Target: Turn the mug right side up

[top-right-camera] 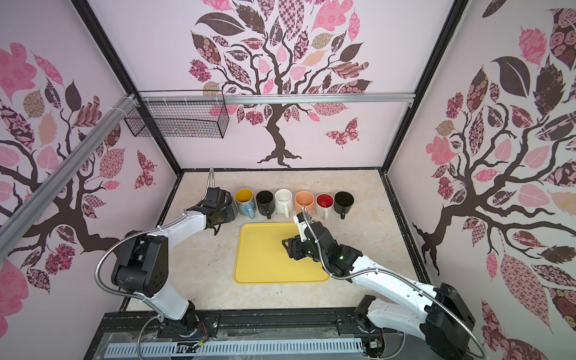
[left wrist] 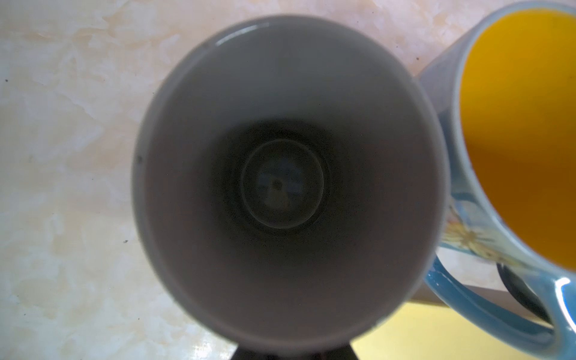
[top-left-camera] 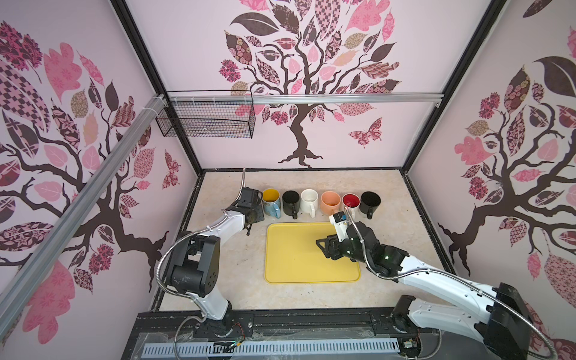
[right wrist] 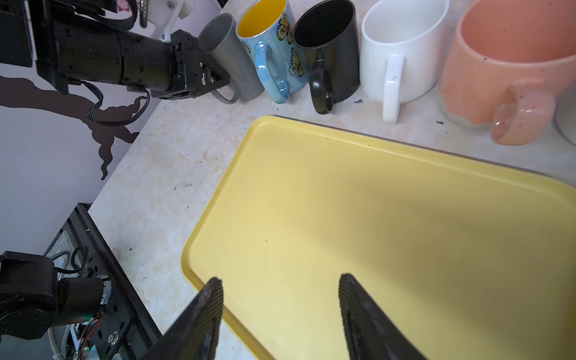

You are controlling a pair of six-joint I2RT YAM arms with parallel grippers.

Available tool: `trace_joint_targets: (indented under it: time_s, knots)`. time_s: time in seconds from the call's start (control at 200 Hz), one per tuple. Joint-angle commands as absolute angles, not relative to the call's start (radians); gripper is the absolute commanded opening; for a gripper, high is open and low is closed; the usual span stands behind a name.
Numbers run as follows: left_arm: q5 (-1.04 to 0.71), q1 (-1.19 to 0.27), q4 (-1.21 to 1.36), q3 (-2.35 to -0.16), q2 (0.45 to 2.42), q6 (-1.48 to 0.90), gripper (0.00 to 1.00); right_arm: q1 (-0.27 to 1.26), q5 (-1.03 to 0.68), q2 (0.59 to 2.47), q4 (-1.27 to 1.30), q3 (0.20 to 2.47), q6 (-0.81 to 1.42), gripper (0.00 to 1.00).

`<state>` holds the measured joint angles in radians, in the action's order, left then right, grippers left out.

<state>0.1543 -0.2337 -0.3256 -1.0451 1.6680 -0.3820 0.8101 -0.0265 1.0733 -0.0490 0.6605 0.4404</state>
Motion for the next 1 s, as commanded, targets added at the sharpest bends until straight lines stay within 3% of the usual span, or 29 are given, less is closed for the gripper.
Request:
trace_joint_targets:
  time_s: [0.0, 0.03, 0.245, 0.52, 0.775, 0.83, 0.86, 0.9, 0.995]
  knots:
    - [0.203, -0.240, -0.266, -1.043, 1.672, -0.369, 0.00, 0.807, -0.018, 1.063, -0.054, 0.658, 0.422, 0.63]
    - [0.207, -0.242, -0.268, -1.045, 1.673, -0.370, 0.00, 0.806, -0.017, 1.062, -0.054, 0.657, 0.423, 0.63]
    - [0.219, -0.245, -0.277, -1.045, 1.663, -0.377, 0.37, 0.806, -0.020, 1.054, -0.054, 0.654, 0.423, 0.64]
    - [0.237, -0.248, -0.334, -1.045, 1.577, -0.377, 0.55, 0.807, -0.010, 1.044, -0.054, 0.654, 0.423, 0.65]
    - [0.349, -0.305, -0.392, -1.006, 1.305, -0.415, 0.75, 0.806, 0.026, 1.042, -0.053, 0.649, 0.420, 0.67]
    - [0.388, -0.315, -0.395, -0.988, 1.246, -0.427, 0.85, 0.806, 0.031, 1.038, -0.054, 0.651, 0.419, 0.73]
    - [0.423, -0.319, -0.389, -0.971, 1.215, -0.441, 0.95, 0.806, 0.034, 1.036, -0.054, 0.650, 0.417, 0.83]
    - [0.479, -0.324, -0.376, -0.942, 1.176, -0.456, 0.96, 0.807, 0.039, 1.036, -0.053, 0.650, 0.419, 0.99]
    - [0.597, -0.331, -0.250, -0.817, 1.079, -0.455, 0.96, 0.805, 0.043, 1.055, -0.052, 0.661, 0.420, 1.00]
